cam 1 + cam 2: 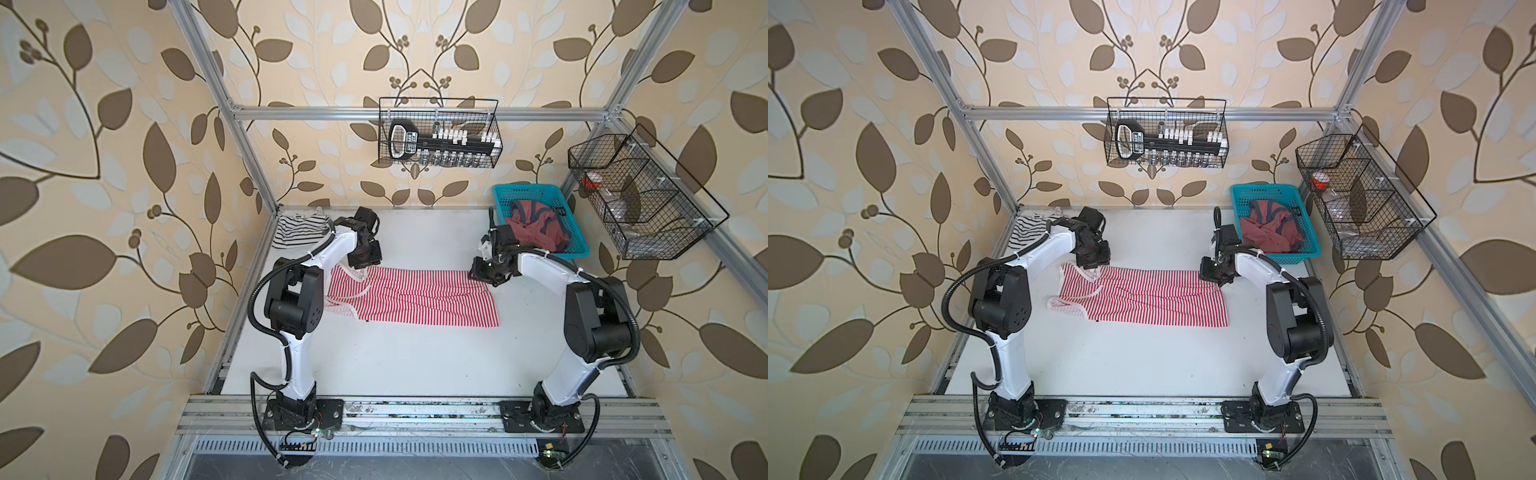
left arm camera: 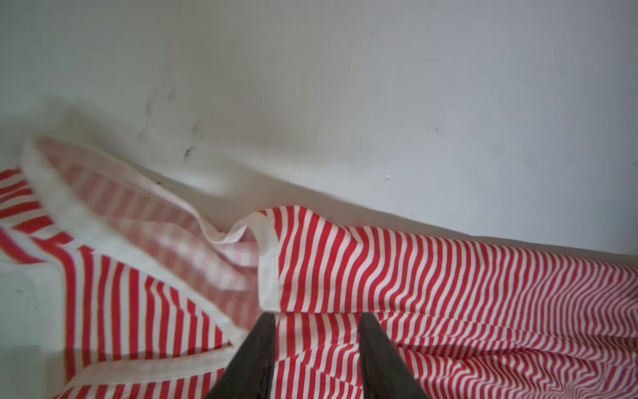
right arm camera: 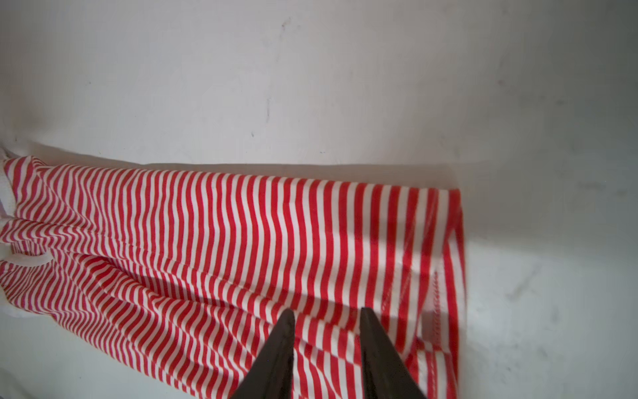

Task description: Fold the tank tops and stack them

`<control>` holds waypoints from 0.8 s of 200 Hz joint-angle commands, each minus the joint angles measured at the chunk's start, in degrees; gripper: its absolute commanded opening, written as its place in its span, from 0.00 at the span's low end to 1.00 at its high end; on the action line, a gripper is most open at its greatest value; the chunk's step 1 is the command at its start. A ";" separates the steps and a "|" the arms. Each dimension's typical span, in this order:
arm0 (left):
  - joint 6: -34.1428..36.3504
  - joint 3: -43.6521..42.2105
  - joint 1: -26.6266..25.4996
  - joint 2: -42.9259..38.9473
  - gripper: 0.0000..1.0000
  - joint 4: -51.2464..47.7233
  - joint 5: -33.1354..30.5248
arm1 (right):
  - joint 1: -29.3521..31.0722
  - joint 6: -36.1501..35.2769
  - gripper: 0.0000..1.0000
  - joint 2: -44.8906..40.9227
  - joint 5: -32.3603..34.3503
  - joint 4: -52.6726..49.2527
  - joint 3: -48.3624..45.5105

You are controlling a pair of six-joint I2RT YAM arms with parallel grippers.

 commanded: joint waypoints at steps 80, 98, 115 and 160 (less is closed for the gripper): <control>-0.48 -3.82 -0.10 -0.35 0.32 0.27 5.23 | 1.60 0.44 0.19 2.89 -7.26 3.29 -3.74; -0.63 -4.91 -0.10 -0.72 0.31 0.85 7.17 | 1.60 0.84 0.17 2.14 -7.94 4.20 -5.94; -0.82 -6.25 -0.10 -1.65 0.30 1.19 7.78 | 1.60 1.23 0.17 1.07 -8.16 4.93 -7.57; -1.00 -9.73 -0.10 -4.64 0.29 1.89 6.63 | 1.30 1.25 0.15 -1.06 -7.82 5.24 -10.15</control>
